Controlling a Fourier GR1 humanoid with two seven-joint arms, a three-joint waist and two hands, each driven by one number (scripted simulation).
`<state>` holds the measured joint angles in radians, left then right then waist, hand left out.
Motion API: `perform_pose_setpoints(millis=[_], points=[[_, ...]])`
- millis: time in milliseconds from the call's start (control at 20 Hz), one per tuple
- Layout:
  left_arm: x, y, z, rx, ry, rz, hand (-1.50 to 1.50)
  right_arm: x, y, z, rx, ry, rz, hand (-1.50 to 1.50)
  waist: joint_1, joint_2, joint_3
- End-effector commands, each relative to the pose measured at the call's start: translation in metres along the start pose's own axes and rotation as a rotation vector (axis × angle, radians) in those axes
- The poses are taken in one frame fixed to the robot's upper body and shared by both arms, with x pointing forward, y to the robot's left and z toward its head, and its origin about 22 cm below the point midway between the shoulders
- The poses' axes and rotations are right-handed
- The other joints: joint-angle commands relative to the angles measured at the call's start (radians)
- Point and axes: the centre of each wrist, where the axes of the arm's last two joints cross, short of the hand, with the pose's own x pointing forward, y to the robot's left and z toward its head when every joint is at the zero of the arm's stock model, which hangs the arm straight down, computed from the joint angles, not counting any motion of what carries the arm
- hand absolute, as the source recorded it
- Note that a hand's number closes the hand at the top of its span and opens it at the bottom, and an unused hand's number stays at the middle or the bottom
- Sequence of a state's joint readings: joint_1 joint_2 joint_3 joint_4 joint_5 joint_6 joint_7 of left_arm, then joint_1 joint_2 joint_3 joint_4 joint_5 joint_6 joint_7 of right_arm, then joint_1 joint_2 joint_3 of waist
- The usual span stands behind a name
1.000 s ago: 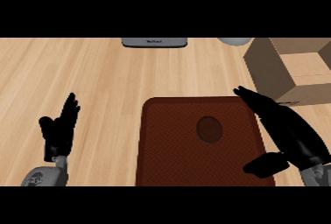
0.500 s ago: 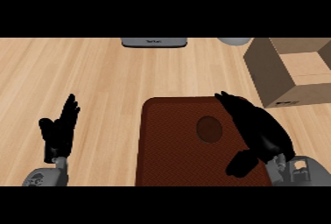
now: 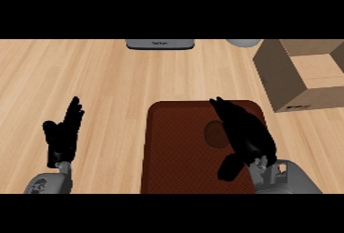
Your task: Pick the cupcake from the tray and place it in the cardboard box
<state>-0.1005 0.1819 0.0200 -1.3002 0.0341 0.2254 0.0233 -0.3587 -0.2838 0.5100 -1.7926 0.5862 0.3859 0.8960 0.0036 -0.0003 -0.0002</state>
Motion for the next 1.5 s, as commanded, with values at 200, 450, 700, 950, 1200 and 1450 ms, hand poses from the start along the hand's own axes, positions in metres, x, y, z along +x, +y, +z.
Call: perform_pose_setpoints(millis=[200, 450, 700, 950, 1200, 1450], points=[[-0.005, 0.010, 0.007, 0.006, -0.010, 0.014, 0.00, 0.009, 0.004, -0.015, 0.006, 0.078, 0.017, -1.50, 0.000, 0.000, 0.000], [0.000, -0.004, 0.005, 0.002, -0.001, 0.007, 0.00, 0.019, 0.011, -0.030, 0.013, 0.087, -0.002, -1.50, 0.000, 0.000, 0.000], [0.015, 0.008, -0.002, 0.015, 0.010, -0.003, 0.00, 0.023, 0.009, -0.011, 0.019, 0.126, 0.052, -1.50, -0.003, -0.001, 0.000], [-0.007, 0.013, 0.011, -0.005, -0.009, 0.015, 0.00, 0.021, 0.017, -0.036, 0.024, 0.134, 0.071, -1.50, 0.000, 0.000, 0.000], [0.002, -0.012, 0.003, -0.005, -0.014, 0.008, 0.00, 0.004, 0.038, -0.038, 0.049, 0.154, 0.092, -1.50, -0.004, 0.000, 0.000], [0.006, -0.011, -0.009, -0.001, -0.012, 0.008, 0.00, 0.005, 0.051, -0.050, 0.064, 0.145, 0.094, -1.50, -0.003, 0.000, 0.000]])
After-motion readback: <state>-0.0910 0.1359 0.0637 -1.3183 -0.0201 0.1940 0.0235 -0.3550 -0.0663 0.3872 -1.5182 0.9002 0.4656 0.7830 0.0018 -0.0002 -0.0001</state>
